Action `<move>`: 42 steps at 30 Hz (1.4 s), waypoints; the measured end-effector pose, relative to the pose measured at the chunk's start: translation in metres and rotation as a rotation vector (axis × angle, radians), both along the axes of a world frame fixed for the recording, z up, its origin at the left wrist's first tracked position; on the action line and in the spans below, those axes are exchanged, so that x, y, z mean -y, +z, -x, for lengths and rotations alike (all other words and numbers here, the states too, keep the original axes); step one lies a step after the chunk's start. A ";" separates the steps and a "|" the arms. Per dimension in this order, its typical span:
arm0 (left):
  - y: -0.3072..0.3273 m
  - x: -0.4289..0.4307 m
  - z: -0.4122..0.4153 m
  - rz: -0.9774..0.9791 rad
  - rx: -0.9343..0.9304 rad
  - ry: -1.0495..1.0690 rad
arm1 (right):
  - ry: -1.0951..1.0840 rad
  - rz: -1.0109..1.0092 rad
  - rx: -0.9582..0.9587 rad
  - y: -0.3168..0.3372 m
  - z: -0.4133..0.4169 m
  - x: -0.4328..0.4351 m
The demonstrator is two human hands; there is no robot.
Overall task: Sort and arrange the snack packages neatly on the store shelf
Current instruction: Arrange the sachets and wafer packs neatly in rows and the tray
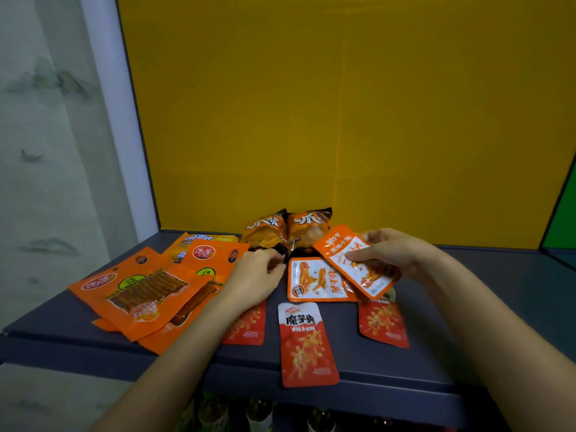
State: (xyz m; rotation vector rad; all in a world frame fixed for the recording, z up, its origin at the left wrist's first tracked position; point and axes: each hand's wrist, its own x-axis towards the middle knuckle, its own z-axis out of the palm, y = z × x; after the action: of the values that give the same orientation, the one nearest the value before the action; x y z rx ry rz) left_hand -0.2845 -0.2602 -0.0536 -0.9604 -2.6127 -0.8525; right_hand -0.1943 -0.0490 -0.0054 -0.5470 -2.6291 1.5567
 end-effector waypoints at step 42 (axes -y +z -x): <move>0.010 0.000 -0.127 0.481 -0.018 0.334 | -0.252 0.665 -0.448 -0.020 -0.076 0.003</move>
State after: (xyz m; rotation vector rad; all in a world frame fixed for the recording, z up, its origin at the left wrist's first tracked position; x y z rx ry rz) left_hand -0.1578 -0.2602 -0.0434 -0.5856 -2.9037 -0.1349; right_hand -0.1178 -0.0516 -0.0257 -0.4503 -1.6322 2.1373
